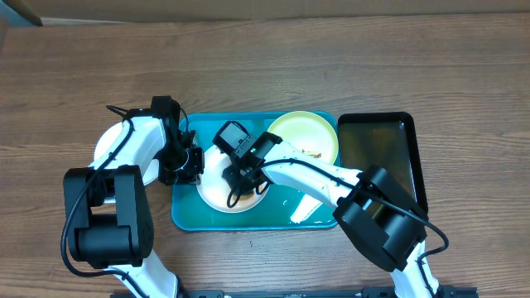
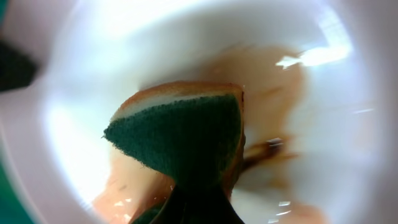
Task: Clean dirty plates on tray and stack at the side
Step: 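Scrub the white plate with the sponge while left gripper holds it, then return the sponge with right gripper to the black pan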
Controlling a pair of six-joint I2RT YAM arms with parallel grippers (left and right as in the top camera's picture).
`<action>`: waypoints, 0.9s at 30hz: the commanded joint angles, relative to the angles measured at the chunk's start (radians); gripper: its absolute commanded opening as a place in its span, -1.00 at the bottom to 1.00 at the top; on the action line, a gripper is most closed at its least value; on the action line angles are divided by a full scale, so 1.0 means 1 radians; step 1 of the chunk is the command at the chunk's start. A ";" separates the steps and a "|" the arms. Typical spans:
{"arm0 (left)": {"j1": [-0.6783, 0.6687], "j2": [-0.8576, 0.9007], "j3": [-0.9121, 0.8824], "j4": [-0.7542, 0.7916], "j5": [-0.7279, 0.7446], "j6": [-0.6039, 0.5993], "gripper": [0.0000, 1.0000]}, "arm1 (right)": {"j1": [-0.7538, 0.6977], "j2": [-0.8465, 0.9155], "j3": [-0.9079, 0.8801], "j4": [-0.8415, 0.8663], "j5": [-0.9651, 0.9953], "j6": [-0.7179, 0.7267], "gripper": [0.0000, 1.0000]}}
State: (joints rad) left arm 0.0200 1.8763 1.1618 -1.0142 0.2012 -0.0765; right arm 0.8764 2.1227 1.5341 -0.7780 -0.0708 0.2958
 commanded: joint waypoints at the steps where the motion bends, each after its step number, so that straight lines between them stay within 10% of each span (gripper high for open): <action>1: -0.002 0.009 -0.007 -0.003 0.007 -0.017 -0.92 | -0.045 0.013 0.012 -0.002 0.240 0.053 -0.92; 27: -0.002 0.008 -0.007 -0.003 0.007 -0.017 -0.92 | -0.128 -0.208 0.071 -0.219 0.147 0.218 -0.92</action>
State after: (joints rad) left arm 0.0128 1.8763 1.1618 -1.0145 0.2344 -0.0765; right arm 0.7845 2.0510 1.5623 -0.9905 0.0307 0.4942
